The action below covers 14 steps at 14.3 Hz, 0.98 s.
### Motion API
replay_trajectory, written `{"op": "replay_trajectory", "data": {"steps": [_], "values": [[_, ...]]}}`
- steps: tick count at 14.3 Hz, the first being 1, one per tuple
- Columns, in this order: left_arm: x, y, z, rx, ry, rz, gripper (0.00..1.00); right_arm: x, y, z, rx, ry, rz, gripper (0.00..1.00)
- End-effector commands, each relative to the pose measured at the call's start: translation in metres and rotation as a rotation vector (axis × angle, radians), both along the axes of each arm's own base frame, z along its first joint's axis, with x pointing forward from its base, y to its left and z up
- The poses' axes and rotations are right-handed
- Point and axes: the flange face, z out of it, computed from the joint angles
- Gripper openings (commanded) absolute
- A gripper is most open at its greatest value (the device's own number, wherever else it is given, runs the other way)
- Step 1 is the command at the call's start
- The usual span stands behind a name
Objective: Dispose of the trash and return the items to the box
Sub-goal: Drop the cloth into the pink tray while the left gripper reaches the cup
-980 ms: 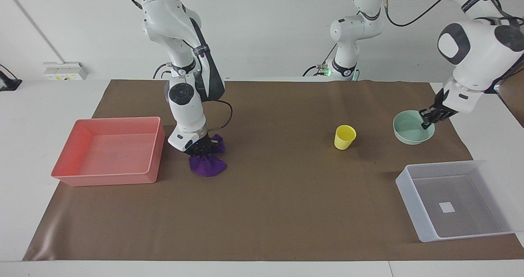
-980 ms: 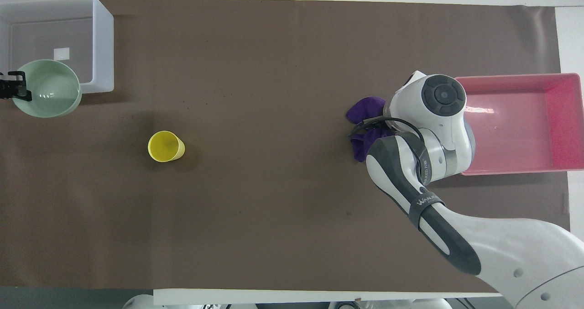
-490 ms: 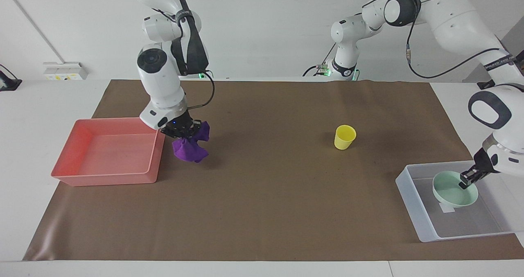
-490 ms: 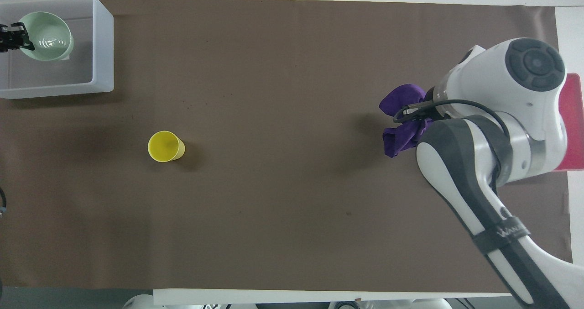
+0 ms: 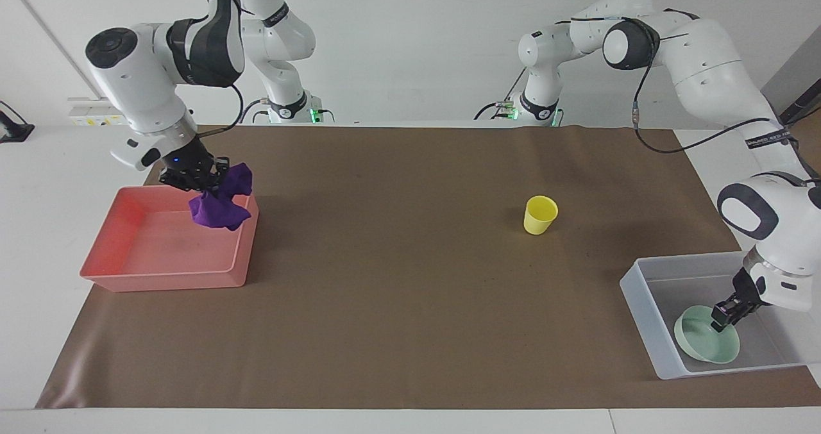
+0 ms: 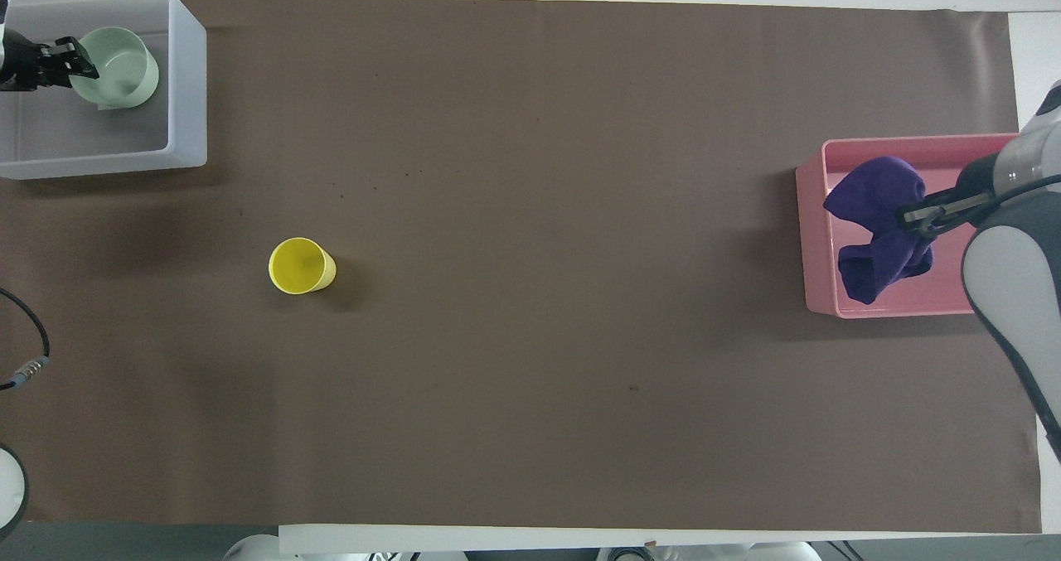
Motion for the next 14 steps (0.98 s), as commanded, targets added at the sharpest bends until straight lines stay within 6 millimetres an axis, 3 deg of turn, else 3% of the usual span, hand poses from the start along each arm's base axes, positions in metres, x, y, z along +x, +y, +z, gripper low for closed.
{"op": "replay_trajectory", "data": {"steps": [1,3,5,6,8,10,11,12,14], "values": [[-0.019,-0.016,0.081,0.114,0.012,-0.046,1.00,-0.002,-0.032,-0.031,-0.033,-0.024,0.061,0.00],[-0.073,-0.030,0.110,0.107,0.158,-0.048,1.00,0.000,-0.045,-0.060,-0.039,-0.048,0.099,0.01],[-0.146,-0.047,0.119,0.103,0.235,-0.062,1.00,0.000,-0.057,-0.084,-0.033,-0.021,0.084,0.02],[-0.179,-0.069,0.121,0.108,0.254,-0.090,1.00,0.002,-0.058,-0.092,-0.035,-0.028,0.083,0.03],[-0.226,-0.139,0.112,0.122,0.297,-0.157,1.00,-0.002,-0.057,-0.110,-0.039,-0.049,0.086,0.08],[-0.253,-0.198,0.091,0.125,0.295,-0.191,1.00,-0.005,-0.054,-0.117,-0.040,-0.058,0.090,0.15],[-0.259,-0.208,0.085,0.094,0.289,-0.198,1.00,-0.004,-0.054,-0.115,-0.038,-0.049,0.091,0.42],[-0.265,-0.222,0.077,0.053,0.299,-0.206,1.00,-0.003,-0.052,-0.113,-0.039,-0.052,0.097,0.61],[-0.268,-0.243,0.067,0.041,0.281,-0.234,1.00,-0.001,-0.048,-0.111,-0.039,-0.051,0.103,0.80]]}}
